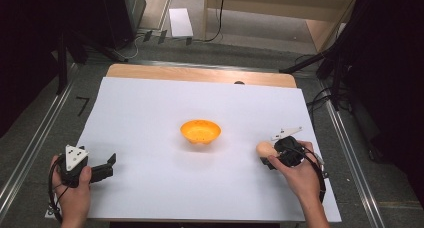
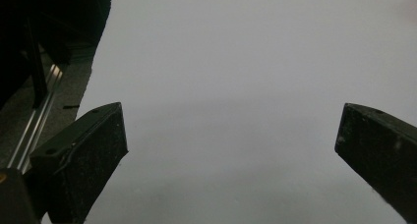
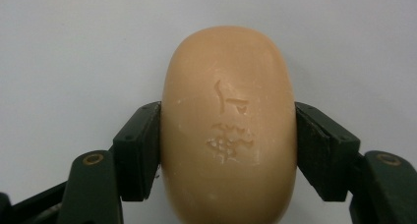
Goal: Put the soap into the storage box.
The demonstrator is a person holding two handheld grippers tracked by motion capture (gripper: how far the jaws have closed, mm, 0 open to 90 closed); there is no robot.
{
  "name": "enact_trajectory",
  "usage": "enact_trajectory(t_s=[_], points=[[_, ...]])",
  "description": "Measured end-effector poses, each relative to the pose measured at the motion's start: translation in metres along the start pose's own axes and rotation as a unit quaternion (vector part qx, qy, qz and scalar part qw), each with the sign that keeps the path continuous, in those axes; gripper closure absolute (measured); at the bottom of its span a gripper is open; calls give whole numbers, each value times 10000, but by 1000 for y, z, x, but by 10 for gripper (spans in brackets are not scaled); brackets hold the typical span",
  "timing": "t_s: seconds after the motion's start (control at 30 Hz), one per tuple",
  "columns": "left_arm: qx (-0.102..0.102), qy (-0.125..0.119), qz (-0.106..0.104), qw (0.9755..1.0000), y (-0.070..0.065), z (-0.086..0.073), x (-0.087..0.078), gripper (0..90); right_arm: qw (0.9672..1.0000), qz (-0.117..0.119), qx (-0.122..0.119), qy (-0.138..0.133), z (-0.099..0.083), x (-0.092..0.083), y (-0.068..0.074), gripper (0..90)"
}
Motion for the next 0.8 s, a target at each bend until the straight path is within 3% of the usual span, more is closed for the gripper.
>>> enact_trajectory(t_s=[0.17, 0.3, 0.5, 0.8], points=[[-6, -7, -14, 10000, 0, 0, 0, 0, 9993, 200, -317, -14, 12, -4, 3, 336], [-26, -19, 9, 10000, 1, 0, 0, 0, 9966, 195, -801, 24, 27, -5, 7, 336], [-25, -17, 9, 10000, 0, 0, 0, 0, 9931, 406, -1101, -46, 47, -7, 11, 336], [-25, -7, 5, 10000, 1, 0, 0, 0, 9836, 532, -1723, 28, 71, -1, 17, 336]])
Point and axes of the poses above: each handheld gripper's, and its own axes: x roughly forward along the jaws, z roughly out of its top, y roughly to its left, the point moved 3 cm from there along x, roughly forward along the jaws, and after that the axes turned 3 degrees about x, right-handed, at the moved point
